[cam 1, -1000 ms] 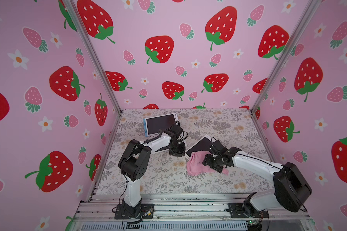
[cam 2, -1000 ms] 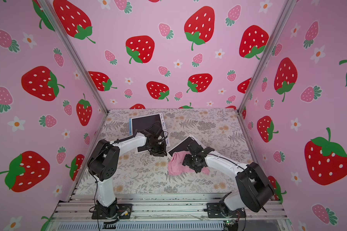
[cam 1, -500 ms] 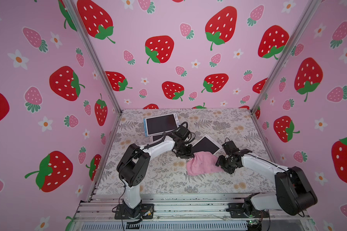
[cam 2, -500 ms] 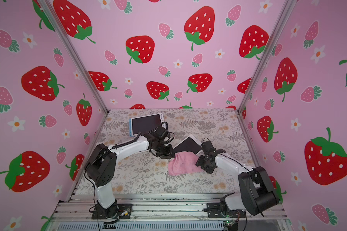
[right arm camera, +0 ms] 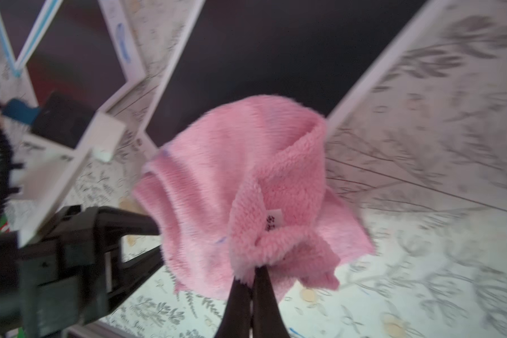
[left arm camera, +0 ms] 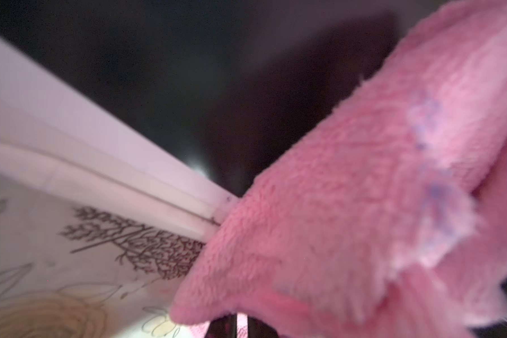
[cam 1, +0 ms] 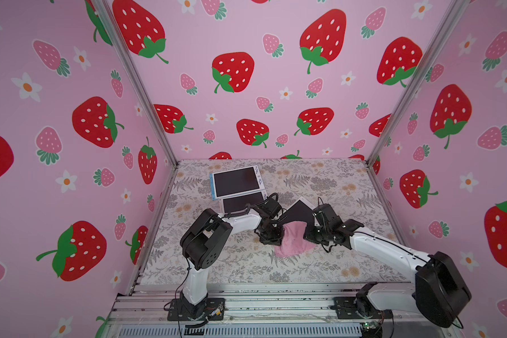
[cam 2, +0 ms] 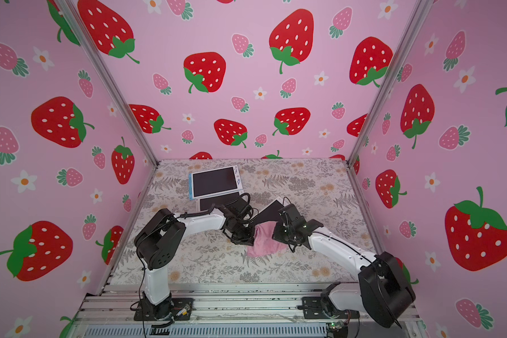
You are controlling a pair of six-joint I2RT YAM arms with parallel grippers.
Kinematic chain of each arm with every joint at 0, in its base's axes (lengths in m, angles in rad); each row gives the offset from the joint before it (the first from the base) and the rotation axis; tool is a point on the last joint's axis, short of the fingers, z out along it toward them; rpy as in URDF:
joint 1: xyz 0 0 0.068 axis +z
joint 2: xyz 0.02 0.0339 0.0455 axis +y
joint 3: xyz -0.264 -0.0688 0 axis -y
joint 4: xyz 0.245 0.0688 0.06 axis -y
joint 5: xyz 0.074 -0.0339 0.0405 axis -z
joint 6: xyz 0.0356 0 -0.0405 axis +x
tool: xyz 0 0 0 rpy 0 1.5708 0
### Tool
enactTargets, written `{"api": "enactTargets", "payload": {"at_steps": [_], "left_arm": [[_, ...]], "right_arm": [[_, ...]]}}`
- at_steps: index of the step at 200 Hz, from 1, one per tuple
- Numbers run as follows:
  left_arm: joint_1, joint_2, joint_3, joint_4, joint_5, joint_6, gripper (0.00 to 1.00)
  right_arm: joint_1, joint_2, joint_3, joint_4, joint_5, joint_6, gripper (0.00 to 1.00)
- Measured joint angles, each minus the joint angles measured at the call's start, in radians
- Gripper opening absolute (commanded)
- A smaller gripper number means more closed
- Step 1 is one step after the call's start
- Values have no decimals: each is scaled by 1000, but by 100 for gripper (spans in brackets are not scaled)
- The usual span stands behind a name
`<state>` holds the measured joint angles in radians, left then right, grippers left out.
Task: Wipe the drawing tablet
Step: Wipe the dirt from the drawing tablet.
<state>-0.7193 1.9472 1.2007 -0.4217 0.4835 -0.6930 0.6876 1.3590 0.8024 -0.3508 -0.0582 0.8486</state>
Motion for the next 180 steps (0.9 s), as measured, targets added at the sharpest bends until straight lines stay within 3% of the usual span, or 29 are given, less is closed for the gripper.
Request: {"api": "enactTargets", "payload": {"at_steps": [13,33,42,64,85,108,128,151,180], "left_arm": [[-1,-5,-12,21,2,-11,8],[1,-22,-43,57,3,-26,8],[4,-31,-59,68,3,-35,7],[14,-49,-80,73,-3,-46,7],[28,-65,-82,77,-4,-48,7],[47,-123,-82,59,-13,-48,9],[89,-177,-62,1,-47,-38,13],[151,-154,23,-61,-83,-21,17],[175,-6,185,-113,-135,26,20]], "right_arm": [[40,78,29,62,-10,13,9],[47,175,27,130,-36,37,46],[44,213,29,142,-40,45,58],[30,262,80,109,-46,44,67],[32,316,169,45,-19,38,59],[39,382,231,-29,2,42,23],[43,395,243,-71,13,52,0],[43,372,230,-97,44,56,0],[43,298,201,-134,77,49,0]]}}
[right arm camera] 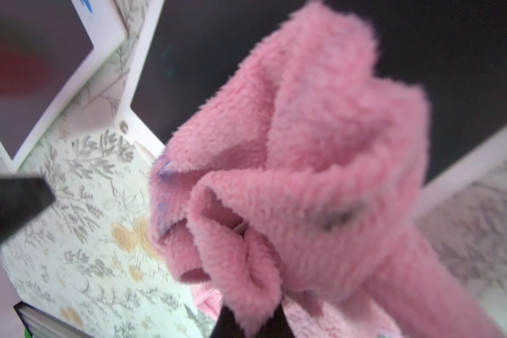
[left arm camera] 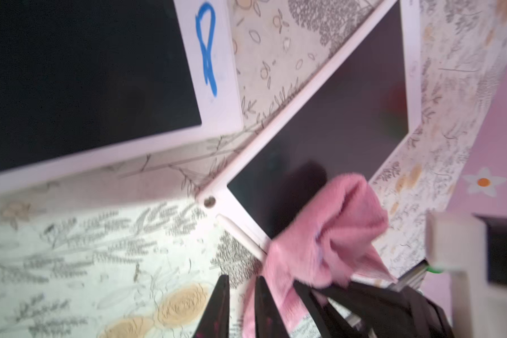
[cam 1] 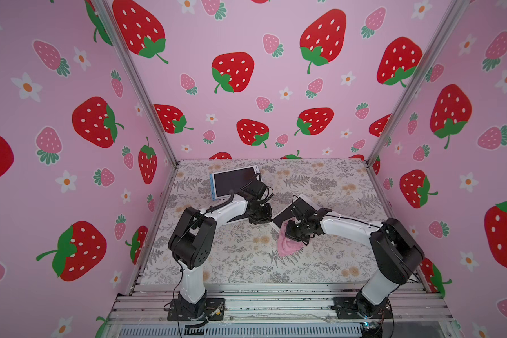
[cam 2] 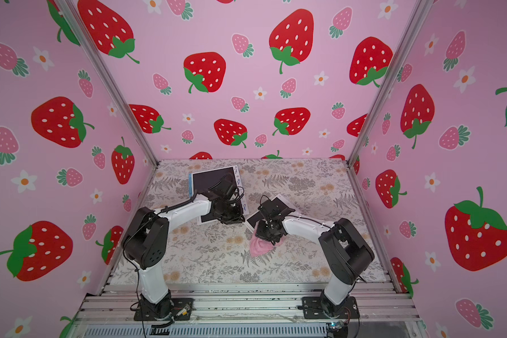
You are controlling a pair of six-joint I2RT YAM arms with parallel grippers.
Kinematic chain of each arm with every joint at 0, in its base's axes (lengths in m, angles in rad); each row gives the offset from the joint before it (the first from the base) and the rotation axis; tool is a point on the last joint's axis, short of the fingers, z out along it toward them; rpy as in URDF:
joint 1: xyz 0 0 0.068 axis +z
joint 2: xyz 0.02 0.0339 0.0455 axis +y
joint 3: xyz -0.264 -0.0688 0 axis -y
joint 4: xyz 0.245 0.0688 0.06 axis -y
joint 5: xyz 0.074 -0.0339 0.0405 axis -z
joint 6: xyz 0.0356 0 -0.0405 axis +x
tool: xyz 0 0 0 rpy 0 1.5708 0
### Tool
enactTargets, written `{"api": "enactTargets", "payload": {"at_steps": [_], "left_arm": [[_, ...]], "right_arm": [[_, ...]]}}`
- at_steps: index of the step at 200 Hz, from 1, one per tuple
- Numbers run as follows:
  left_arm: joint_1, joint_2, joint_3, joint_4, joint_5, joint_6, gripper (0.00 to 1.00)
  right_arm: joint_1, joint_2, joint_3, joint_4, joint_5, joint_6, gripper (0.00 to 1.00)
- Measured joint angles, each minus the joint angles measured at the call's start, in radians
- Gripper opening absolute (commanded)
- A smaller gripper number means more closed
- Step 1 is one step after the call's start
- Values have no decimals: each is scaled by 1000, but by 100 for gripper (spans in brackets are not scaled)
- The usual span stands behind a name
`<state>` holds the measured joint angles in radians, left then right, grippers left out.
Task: Wipe the drawing tablet
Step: Wipe the dirt from the drawing tablet.
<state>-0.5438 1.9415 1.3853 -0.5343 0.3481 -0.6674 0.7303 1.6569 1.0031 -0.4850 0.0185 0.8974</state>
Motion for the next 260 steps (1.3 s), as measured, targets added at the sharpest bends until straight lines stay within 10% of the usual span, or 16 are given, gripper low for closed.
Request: {"api": "enactTargets", "payload": {"at_steps": [66,180,260], "left_arm": [[-40,135,100,-81,-87,98,16],[-37,140,95,-90,-95,112,14],[-10,132,169,-108,-81,104,19]], "right_arm": [[-11,-79,-10,-12,24,-12,0],[-6,237,185,140,7,-15,0],[-8,113,-55,287,-64,64,0]]}}
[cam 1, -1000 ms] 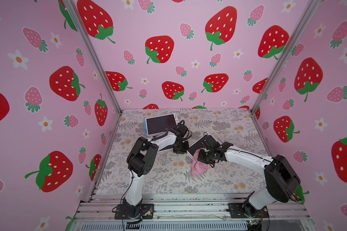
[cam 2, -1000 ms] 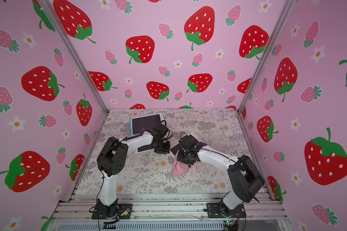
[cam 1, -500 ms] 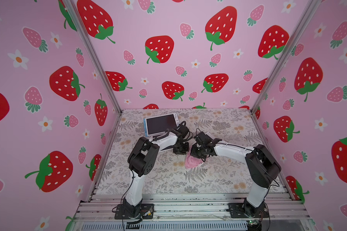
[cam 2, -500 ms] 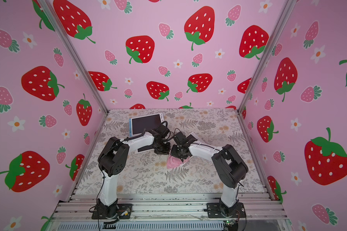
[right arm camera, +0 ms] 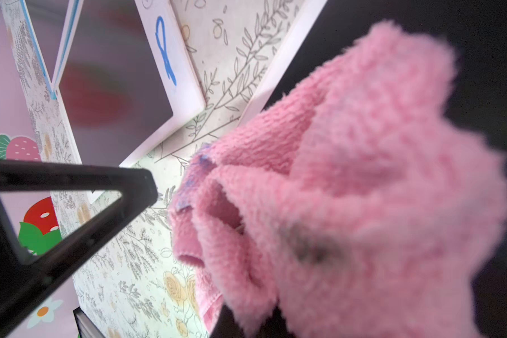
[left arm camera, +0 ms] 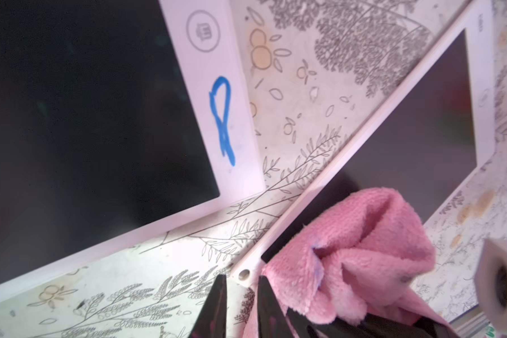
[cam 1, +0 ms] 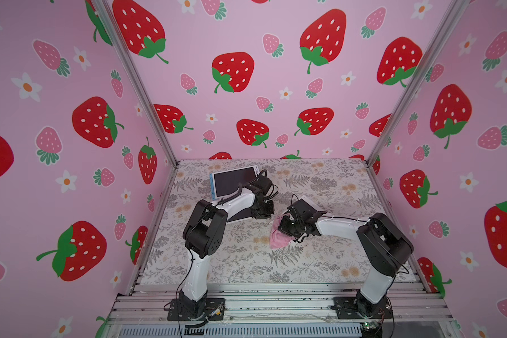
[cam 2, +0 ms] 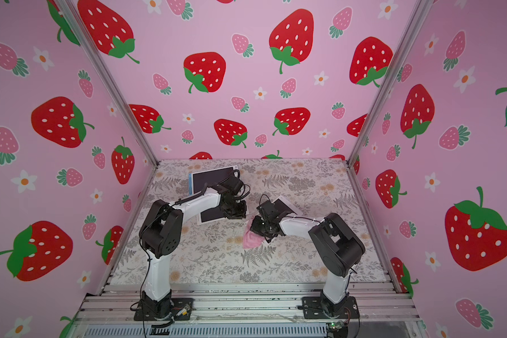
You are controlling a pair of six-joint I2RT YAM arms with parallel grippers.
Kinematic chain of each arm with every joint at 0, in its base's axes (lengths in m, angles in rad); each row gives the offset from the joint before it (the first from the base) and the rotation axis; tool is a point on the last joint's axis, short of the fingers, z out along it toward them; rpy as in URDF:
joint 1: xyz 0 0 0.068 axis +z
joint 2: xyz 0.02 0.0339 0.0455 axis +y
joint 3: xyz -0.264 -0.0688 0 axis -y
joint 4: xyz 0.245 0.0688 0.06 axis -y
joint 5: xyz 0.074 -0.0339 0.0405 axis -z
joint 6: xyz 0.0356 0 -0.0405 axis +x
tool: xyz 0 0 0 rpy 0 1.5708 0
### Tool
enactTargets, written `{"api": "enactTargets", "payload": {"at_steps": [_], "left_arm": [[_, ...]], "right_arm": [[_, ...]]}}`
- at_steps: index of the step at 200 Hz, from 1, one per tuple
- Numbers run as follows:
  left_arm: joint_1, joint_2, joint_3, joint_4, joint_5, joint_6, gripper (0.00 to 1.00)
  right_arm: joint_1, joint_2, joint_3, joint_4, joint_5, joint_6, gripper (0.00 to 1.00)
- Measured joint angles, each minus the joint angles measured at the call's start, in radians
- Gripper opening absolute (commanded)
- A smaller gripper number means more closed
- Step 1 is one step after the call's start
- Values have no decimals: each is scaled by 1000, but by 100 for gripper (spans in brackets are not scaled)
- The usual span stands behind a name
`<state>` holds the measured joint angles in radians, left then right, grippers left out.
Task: Wipe the drawing tablet
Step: Wipe the dirt from the drawing tablet.
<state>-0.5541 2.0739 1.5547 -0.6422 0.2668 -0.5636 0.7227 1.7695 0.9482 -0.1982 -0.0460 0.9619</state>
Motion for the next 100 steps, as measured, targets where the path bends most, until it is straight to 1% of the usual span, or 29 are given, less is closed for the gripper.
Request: {"api": "enactTargets", "payload": {"at_steps": [46,100], "left_arm": [[-60,45,5,-20,1,19,14],[-68,42,2,-28,-44,45,8]], "right_arm": [[1,-16,-23,13,-15,6,0],[2,-21,-31,11,-18,6,0]]}}
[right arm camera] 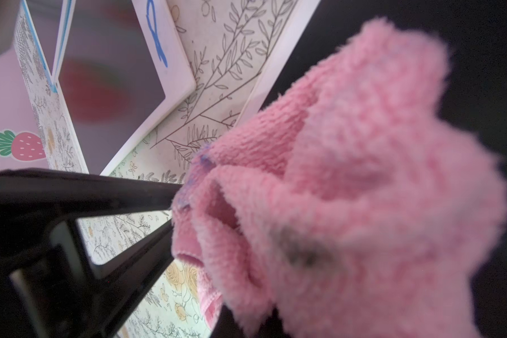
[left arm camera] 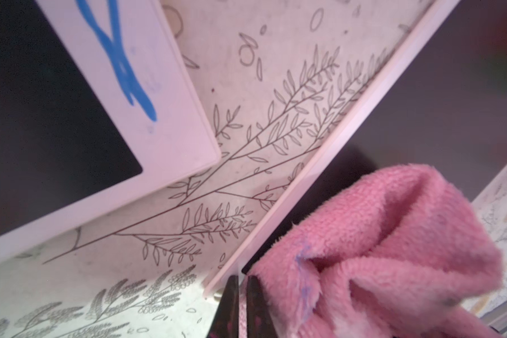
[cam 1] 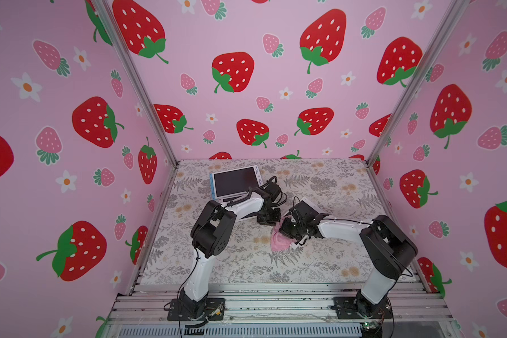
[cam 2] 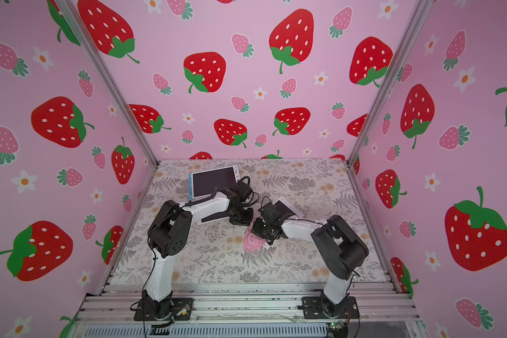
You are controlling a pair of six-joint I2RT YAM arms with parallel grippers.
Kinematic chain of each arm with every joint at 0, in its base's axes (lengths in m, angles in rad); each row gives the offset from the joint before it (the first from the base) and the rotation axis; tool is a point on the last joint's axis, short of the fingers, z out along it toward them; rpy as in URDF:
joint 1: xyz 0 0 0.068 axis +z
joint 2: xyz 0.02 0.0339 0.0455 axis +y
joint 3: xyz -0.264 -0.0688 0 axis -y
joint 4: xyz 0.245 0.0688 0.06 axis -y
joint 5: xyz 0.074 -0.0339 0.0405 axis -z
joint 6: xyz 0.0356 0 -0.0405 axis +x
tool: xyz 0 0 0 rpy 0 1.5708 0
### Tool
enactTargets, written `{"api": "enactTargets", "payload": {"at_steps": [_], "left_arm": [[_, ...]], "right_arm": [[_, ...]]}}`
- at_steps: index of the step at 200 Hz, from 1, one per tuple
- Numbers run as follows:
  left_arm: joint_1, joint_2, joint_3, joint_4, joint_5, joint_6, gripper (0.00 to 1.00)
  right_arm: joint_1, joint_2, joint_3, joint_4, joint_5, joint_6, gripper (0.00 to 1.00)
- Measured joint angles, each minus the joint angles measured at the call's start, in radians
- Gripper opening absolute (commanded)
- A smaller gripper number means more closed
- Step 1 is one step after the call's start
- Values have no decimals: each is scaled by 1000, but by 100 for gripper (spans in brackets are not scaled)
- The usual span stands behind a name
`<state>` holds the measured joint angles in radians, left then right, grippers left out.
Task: Wipe the drawing tablet
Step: Wipe the dirt from the drawing tablet.
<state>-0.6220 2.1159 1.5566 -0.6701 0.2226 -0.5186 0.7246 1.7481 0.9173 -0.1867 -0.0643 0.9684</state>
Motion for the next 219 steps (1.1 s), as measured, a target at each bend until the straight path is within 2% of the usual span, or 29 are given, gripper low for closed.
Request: {"api": "enactTargets", "payload": {"at_steps": [41,98,167,219], "left_arm": [[10,-29,-29,-14,-64,9,12],[-1,-32,-32,-24,-53,34,15],[-34,-27,-28,-37,-51,56,10],[-33,-10,-3,-73,-109,81,12]], "right_arm": [[0,-14,-24,13,-5,0,0],[0,-16,-25,12,-10,1,0],[0,-16,-25,11,-11,8,0],[0,-16,-25,11,-12,8,0]]}}
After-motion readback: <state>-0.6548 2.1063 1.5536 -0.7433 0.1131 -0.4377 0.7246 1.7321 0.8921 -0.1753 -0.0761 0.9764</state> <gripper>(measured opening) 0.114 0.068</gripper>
